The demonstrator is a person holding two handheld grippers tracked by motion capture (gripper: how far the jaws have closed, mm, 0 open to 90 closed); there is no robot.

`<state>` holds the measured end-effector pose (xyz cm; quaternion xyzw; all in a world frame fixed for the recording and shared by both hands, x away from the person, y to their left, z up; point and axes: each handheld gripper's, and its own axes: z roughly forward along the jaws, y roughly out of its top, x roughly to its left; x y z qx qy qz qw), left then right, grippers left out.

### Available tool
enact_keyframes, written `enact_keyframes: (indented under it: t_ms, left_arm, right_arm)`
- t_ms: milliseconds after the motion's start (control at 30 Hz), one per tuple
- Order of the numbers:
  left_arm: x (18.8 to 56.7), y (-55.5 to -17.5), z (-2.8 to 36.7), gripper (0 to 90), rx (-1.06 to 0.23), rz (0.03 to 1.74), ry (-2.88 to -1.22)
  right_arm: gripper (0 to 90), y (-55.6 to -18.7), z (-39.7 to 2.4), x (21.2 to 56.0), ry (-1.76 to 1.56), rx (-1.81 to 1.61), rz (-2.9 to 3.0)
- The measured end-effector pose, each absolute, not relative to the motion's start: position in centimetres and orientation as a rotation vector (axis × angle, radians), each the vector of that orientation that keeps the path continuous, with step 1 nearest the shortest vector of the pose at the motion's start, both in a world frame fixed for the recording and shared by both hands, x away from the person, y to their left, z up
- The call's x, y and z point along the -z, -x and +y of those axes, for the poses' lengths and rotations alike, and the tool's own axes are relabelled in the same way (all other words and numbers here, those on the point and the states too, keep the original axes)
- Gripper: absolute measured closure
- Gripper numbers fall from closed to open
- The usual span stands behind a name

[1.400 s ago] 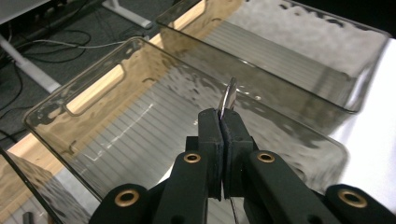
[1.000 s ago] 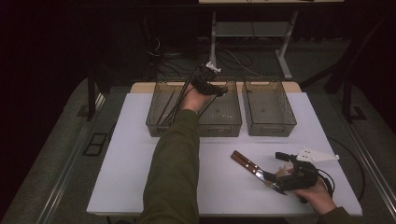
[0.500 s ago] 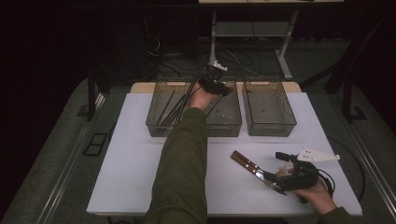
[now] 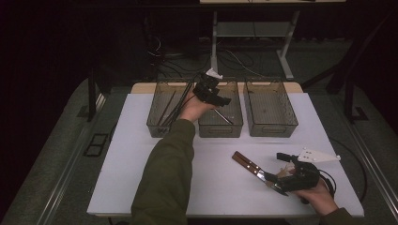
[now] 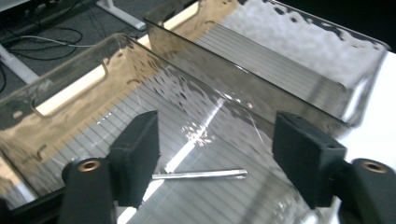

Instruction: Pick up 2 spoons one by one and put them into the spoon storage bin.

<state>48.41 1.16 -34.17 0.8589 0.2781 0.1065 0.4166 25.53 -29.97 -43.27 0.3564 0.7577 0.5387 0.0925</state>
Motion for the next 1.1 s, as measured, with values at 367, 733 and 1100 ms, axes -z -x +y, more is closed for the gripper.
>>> enact_keyframes:
  t_ms: [367,733,1100]
  left_arm:
    - [33.6,-42.4,4.7,13.8,-0.258,0.621,-2.097]
    - [36.1,-36.6,9.5,4.4,-0.278,0.642,-2.050]
    - [40.6,-32.1,12.3,0.0,-0.247,0.661,-2.056]
  right_arm:
    - [1.8,-25.6,-29.8,43.4,-1.058,-1.573,2.269]
    - [1.8,-25.7,-29.7,43.5,-1.068,-1.554,2.276]
    - [1.7,-26.0,-30.1,43.6,-1.094,-1.542,2.281]
